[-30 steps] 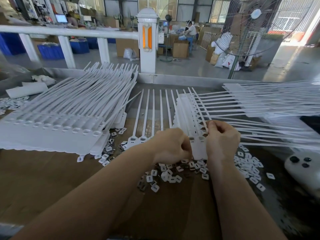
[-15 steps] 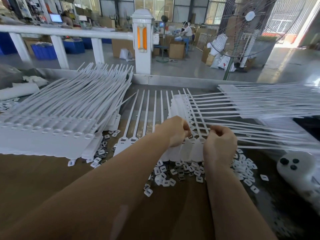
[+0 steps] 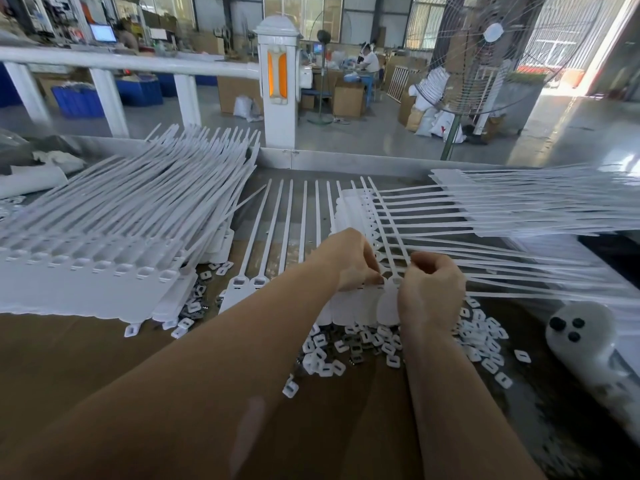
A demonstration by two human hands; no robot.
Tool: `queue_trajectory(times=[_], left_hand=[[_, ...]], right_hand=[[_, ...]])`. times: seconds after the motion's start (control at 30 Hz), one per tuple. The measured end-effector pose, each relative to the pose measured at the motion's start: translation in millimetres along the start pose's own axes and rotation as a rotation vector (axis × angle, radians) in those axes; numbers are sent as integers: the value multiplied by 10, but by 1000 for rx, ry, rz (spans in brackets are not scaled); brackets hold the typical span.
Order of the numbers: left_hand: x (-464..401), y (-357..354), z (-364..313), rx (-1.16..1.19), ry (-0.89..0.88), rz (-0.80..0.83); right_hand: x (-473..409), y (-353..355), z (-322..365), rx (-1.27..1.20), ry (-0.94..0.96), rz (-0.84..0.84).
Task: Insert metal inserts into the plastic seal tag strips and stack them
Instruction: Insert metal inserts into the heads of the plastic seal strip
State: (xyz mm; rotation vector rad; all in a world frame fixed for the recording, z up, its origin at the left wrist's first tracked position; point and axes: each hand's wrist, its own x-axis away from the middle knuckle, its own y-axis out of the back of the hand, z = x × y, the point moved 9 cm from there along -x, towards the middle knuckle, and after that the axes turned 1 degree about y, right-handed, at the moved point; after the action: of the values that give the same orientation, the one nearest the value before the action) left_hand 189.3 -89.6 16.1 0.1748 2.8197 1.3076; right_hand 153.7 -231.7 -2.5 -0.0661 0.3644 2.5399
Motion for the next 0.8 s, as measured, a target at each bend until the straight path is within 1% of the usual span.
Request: queue_trajectory(times=[0.23, 0.4, 0.47, 0.63, 0.8], left_hand=[[106, 89, 6, 37, -12, -59], [250, 160, 43, 46, -10, -21], [325, 180, 18, 33, -37, 11], [556, 42, -51, -56, -115, 215], [697, -65, -51, -149, -144, 280]], right_hand=[[-9, -21, -25, -10, 7, 1], [-9, -32, -26, -25, 10, 2], [-3, -31, -30, -28, 13, 2], [2, -27, -30, -25, 6, 7], [12, -35, -35, -14, -1, 16]])
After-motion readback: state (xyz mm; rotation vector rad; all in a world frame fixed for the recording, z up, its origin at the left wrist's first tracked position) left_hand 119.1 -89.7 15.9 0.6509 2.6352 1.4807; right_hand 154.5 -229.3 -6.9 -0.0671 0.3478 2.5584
